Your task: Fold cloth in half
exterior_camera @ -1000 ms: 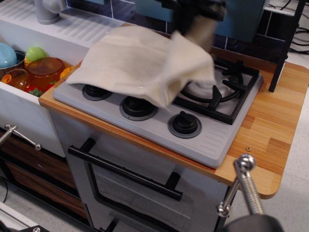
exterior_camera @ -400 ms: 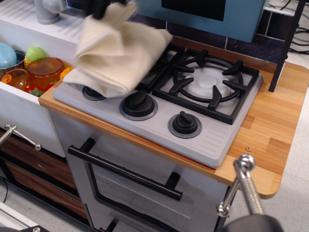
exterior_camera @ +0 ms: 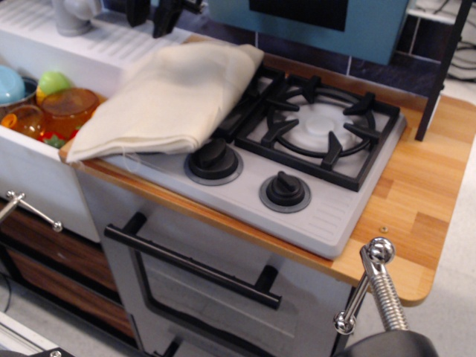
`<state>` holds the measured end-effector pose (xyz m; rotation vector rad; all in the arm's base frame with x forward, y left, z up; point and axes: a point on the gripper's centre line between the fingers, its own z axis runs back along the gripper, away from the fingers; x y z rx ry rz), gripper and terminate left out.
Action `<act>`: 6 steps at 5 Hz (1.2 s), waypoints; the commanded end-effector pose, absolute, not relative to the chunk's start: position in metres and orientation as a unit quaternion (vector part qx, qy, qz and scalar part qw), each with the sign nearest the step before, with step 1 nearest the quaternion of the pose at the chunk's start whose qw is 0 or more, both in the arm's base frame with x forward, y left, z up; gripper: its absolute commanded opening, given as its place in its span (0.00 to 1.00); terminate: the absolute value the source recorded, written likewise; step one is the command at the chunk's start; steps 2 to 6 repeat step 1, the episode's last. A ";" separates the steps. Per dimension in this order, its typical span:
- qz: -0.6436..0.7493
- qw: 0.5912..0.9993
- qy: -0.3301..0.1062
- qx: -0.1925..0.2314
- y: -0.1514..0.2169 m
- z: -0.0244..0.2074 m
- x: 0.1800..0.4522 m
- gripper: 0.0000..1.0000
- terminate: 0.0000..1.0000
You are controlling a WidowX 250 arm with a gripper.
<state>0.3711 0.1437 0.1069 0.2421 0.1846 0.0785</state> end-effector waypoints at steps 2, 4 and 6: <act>0.048 0.989 0.046 0.133 0.151 0.144 0.372 1.00 1.00; 0.048 0.989 0.046 0.133 0.151 0.144 0.372 1.00 1.00; 0.048 0.989 0.046 0.133 0.151 0.144 0.372 1.00 1.00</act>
